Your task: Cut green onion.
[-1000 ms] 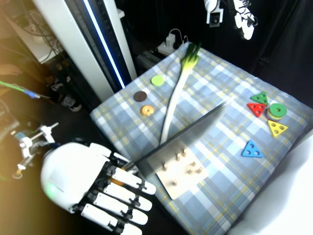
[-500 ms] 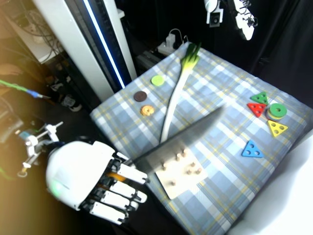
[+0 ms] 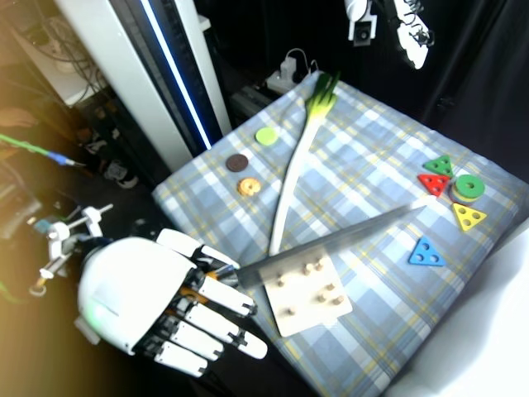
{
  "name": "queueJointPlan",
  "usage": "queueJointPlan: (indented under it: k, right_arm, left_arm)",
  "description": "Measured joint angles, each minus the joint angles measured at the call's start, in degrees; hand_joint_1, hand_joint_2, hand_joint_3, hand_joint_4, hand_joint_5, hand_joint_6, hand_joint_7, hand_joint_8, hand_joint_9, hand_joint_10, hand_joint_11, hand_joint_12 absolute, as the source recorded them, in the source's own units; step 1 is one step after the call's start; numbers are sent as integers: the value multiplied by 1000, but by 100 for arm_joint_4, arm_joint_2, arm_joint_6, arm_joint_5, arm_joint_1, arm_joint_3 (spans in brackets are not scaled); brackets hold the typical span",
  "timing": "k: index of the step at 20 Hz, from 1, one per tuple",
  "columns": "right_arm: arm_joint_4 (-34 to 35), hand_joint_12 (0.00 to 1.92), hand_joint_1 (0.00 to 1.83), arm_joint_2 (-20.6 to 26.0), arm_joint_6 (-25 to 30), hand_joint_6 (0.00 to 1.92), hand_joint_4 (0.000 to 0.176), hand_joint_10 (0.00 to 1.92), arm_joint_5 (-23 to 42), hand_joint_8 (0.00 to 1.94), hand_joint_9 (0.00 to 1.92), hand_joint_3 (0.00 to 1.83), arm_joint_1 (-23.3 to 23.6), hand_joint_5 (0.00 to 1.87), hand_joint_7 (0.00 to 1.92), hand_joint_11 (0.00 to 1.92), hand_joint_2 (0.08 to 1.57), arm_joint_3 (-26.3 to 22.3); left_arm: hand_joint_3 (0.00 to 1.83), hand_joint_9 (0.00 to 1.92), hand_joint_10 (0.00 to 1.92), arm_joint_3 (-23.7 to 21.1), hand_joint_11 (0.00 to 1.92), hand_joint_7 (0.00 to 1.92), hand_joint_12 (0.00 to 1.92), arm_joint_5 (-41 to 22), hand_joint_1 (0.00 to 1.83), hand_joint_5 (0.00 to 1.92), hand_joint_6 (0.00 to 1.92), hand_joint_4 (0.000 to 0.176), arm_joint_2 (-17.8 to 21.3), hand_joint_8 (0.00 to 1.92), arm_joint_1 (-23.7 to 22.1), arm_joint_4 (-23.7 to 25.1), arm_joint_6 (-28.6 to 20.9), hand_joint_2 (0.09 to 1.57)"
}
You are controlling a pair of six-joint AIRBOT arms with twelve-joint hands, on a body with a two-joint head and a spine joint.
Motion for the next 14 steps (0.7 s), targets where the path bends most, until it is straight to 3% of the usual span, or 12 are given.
queueJointPlan:
  k: [2, 3, 6, 7, 10, 11, 12, 13, 14]
  right_arm:
    - [-2, 1921, 72, 0, -2, 1921, 101, 1921, -37, 1941, 1016, 6, 48, 430, 788, 1158, 1566, -22]
    - [-2, 1921, 92, 0, -7, 1921, 84, 1921, -37, 1941, 1006, 10, 59, 440, 777, 1153, 1570, -22]
    - [-9, 1921, 138, 0, -9, 1921, 88, 1921, -42, 1941, 1094, 4, 94, 452, 851, 1224, 1566, -22]
    - [-13, 1921, 141, 0, -11, 1921, 98, 1921, -33, 1941, 1074, 2, 140, 435, 831, 1208, 1564, -22]
    - [-11, 1921, 122, 4, -2, 1921, 135, 1921, -9, 1941, 992, 1, 162, 396, 759, 1139, 1558, -22]
    - [-24, 1921, 121, 22, -2, 1921, 109, 1921, -7, 1941, 957, 2, 162, 338, 694, 1110, 1563, -22]
    - [-31, 1921, 143, 31, 0, 1921, 90, 1921, -4, 1941, 952, 12, 162, 326, 665, 1113, 1569, -22]
    - [-31, 1921, 152, 57, -2, 1921, 108, 1921, 7, 1941, 955, 15, 162, 324, 671, 1111, 1571, -35]
    - [-42, 1921, 63, 76, 0, 1921, 139, 1921, 20, 1941, 936, 7, 162, 275, 661, 1092, 1555, -35]
  left_arm:
    - [0, 286, 8, 79, 0, 311, 561, -24, 0, 249, 4, 0, -33, 7, -2, -76, -4, 1417]
    - [0, 284, 5, 131, 0, 308, 530, -7, 0, 240, 3, 0, -90, 3, -37, -166, -4, 1415]
    - [0, 290, 1, 461, 4, 319, 565, 254, 0, 290, 0, 0, -321, 0, -367, -345, -9, 1430]
    - [0, 343, 3, 739, 53, 349, 636, 507, 0, 329, 0, 0, -483, 0, -726, -431, -7, 1423]
    - [0, 260, 1, 1504, 0, 284, 404, 1517, 0, 261, 0, 0, -953, 0, -1869, -503, 94, 1407]
    - [0, 289, 12, 1762, 66, 279, 425, 2164, 0, 230, 0, 0, -1178, 1, -2459, -472, 420, 1374]
    - [0, 296, 3, 1814, 65, 281, 404, 2430, 0, 217, 2, 0, -1244, 0, -2682, -415, 610, 1342]
    - [7, 310, 6, 1838, 78, 300, 403, 2732, 0, 212, 1, 0, -1314, 7, -2924, -247, 835, 1369]
    - [6, 243, 0, 1755, 15, 266, 360, 3040, 0, 198, 0, 0, -1325, 1, -3106, 44, 1106, 1373]
